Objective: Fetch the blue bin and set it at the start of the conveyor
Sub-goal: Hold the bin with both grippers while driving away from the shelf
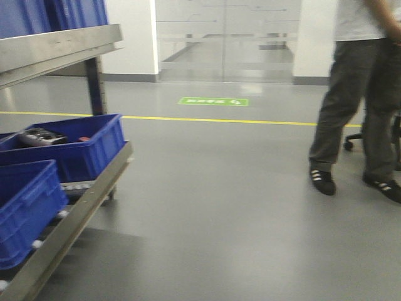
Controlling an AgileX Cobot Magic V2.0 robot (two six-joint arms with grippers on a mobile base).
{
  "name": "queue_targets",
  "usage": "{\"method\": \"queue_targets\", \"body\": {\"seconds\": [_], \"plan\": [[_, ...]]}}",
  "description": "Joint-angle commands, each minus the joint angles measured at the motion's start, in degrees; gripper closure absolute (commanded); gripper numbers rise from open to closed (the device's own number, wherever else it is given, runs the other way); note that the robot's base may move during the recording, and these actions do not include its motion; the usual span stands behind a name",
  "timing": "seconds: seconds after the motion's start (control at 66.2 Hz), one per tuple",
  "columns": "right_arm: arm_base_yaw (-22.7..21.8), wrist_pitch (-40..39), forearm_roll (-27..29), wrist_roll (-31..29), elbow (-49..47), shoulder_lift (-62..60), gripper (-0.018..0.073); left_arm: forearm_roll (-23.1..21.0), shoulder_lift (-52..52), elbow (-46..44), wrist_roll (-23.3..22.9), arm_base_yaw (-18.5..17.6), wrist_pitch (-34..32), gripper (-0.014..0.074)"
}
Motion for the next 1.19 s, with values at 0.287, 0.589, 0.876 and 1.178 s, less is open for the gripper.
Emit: {"method": "queue_targets", "body": {"seconds": [0.287,0.589,0.876,1.178], "plan": [[-0.08,-0.48,-1.9,-0.56,-0.49,-0.75,0.0718,0.8,-0.72,-0.73,0.27,-0.42,-1.88,0.0708],[-0.08,-0.48,-1.78,-0.56,-0.49,-0.75,0.0718,0.8,-0.72,-0.73,0.27,-0.42,-2.14,0.0708],[-0.08,-0.48,-1.78,-0.56,-0.49,-0.75,0.0718,0.8,-0.72,-0.73,0.27,-0.42,-2.14,0.0708],[-0.08,-0.48,-1.78,-0.56,-0.49,-0.75,0.0718,0.8,-0.72,-0.73,0.27,-0.42,-2.14,0.0708]]}}
